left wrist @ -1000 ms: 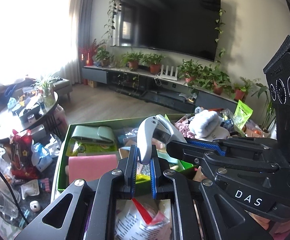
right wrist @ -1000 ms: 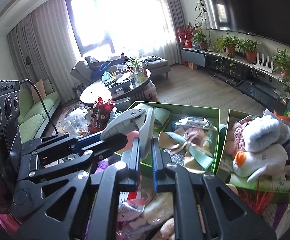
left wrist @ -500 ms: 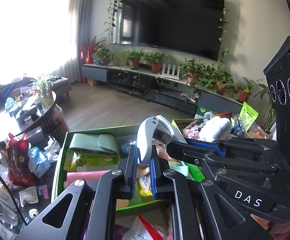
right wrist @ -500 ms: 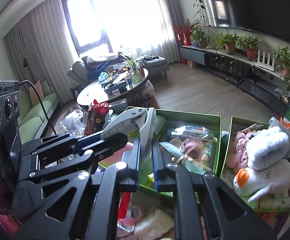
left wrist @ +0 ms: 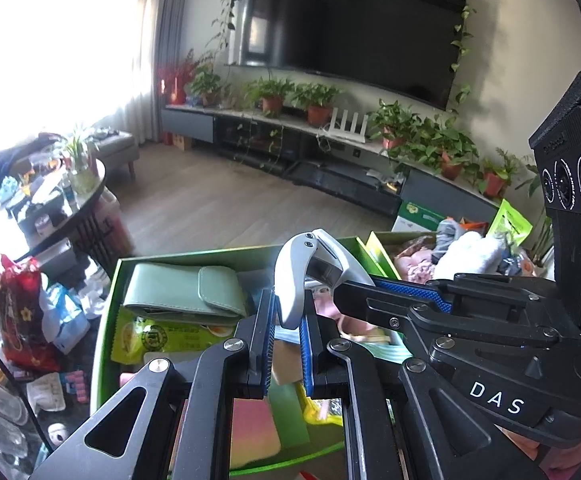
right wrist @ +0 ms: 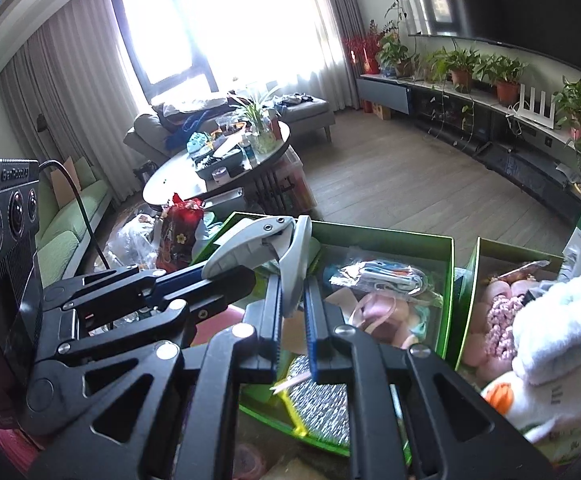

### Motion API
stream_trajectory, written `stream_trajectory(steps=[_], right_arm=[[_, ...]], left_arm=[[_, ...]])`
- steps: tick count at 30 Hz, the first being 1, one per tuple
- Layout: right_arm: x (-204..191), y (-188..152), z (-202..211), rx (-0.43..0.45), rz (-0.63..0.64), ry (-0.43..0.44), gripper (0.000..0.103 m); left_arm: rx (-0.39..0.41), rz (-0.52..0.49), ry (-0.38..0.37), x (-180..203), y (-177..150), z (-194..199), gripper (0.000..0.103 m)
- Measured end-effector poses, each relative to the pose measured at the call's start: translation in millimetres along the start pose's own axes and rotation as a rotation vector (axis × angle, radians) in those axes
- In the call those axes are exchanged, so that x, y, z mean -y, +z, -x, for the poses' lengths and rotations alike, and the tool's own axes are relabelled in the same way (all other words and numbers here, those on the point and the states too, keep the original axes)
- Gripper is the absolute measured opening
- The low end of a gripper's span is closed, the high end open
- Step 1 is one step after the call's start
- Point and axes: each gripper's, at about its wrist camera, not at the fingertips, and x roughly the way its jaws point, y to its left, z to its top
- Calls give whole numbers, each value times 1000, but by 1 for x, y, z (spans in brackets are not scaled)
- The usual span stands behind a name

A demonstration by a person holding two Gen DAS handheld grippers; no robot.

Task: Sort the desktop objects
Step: 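Lower the white clip into the green box compartment, then open both grippers to release the white clip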

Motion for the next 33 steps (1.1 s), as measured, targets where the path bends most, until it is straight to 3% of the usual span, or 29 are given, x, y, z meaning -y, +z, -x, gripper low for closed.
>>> stream_trajectory(steps=[26,29,33], right_arm=[[29,4,-60,-105,-58,-15,13],[26,1,-63,-112,-37,-67,16],[26,-1,-63,-120,-18,-81,16]], left_arm=[[-132,77,-8,-22,-2,-61,10],[-123,54,53,-20,-4,-64,10],[-128,79,30,-26,-4,-64,10]])
